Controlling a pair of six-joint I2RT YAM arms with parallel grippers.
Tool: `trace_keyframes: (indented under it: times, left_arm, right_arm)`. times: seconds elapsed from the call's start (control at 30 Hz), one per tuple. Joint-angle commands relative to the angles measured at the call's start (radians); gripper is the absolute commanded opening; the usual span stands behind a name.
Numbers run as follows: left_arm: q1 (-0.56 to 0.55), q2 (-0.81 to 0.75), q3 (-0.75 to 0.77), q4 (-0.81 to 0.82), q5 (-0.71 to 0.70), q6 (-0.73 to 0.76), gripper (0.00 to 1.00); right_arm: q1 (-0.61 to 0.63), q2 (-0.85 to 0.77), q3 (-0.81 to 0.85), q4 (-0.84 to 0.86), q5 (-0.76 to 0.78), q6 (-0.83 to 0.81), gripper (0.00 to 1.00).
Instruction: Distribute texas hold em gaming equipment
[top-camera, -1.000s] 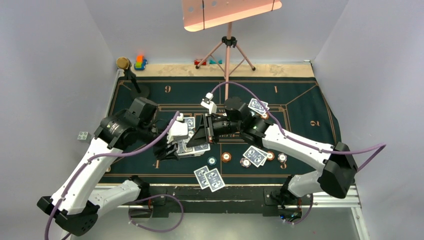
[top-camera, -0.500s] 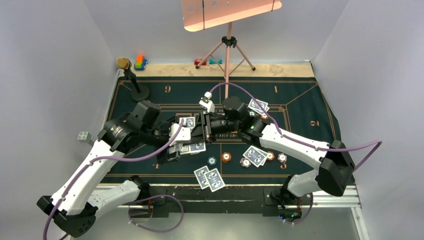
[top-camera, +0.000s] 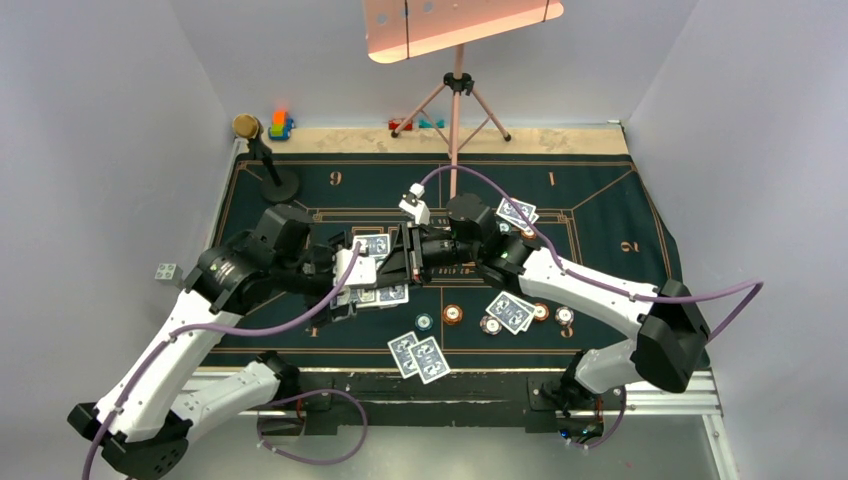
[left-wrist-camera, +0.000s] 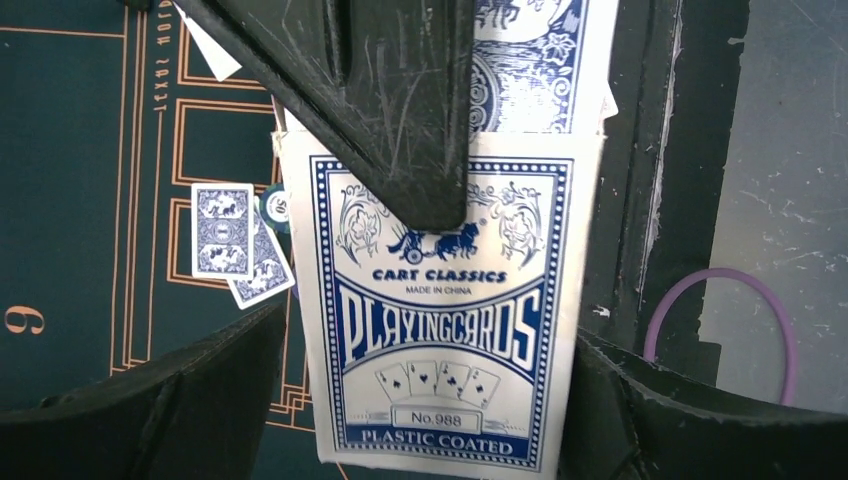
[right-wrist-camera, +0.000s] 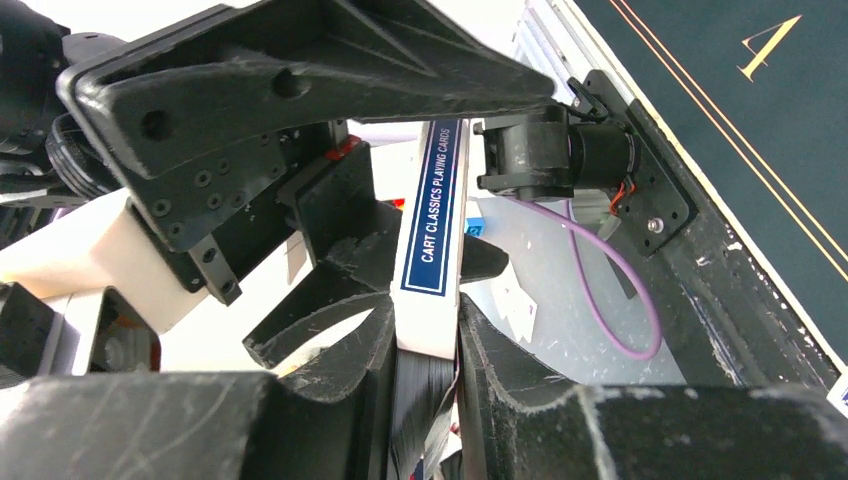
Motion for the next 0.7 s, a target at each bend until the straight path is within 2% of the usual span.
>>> trace_keyframes:
  times: [0.0, 0.37, 0.53, 0.67]
  left_arm:
    - [-0.007, -0.037, 0.030, -0.002, 0.024, 0.024, 0.92]
    - [-0.009, -0.038, 0.037, -0.019, 0.108, 0.039, 0.86]
    - [-0.009, -0.034, 0.047, -0.010, 0.108, 0.019, 0.72]
    - [-0.008, -0.034, 0.054, -0.003, 0.109, -0.001, 0.50]
  right_arm:
    - [0.000, -0.006, -0.003, 0.058, -0.036, 0.016, 0.25]
    - [0.000, 0.000, -0.008, 0.068, -0.038, 0.025, 0.25]
    - [0.000, 0.006, -0.015, 0.083, -0.044, 0.035, 0.30]
    - [0.000, 0.004, -0.020, 0.079, -0.043, 0.036, 0.34]
